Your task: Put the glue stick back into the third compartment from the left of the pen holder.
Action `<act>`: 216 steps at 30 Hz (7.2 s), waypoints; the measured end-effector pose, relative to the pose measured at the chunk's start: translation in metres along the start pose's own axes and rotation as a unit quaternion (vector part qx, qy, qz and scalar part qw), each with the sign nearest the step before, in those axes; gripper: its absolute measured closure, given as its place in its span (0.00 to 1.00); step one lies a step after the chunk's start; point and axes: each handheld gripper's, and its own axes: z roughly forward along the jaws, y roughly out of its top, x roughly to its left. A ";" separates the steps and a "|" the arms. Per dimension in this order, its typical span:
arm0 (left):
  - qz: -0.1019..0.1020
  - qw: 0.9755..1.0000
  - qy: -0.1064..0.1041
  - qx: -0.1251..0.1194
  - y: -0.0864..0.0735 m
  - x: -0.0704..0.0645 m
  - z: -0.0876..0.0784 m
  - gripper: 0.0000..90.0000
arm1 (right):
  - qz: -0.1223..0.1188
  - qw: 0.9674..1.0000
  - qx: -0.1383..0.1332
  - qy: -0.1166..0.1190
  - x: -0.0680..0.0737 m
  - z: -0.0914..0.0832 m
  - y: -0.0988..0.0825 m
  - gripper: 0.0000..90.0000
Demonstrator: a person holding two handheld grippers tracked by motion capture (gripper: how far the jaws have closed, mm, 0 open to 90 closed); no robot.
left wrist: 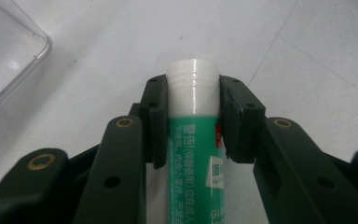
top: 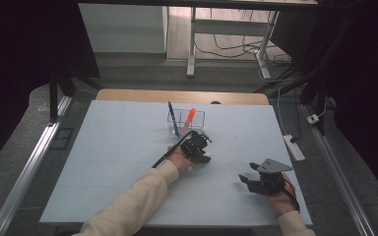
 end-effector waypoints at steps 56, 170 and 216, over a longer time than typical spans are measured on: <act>0.005 0.981 -0.042 -0.190 -0.028 0.024 -0.085 0.72 | 0.001 1.000 0.003 -0.004 -0.001 0.000 -0.001 0.40; -0.040 0.951 0.029 -0.306 0.050 0.086 -0.076 0.71 | -0.004 1.000 0.006 0.000 -0.002 0.001 -0.001 0.40; 0.013 0.965 -0.004 -0.262 -0.006 0.057 -0.114 0.45 | -0.006 1.000 0.004 0.009 -0.003 0.004 0.000 0.40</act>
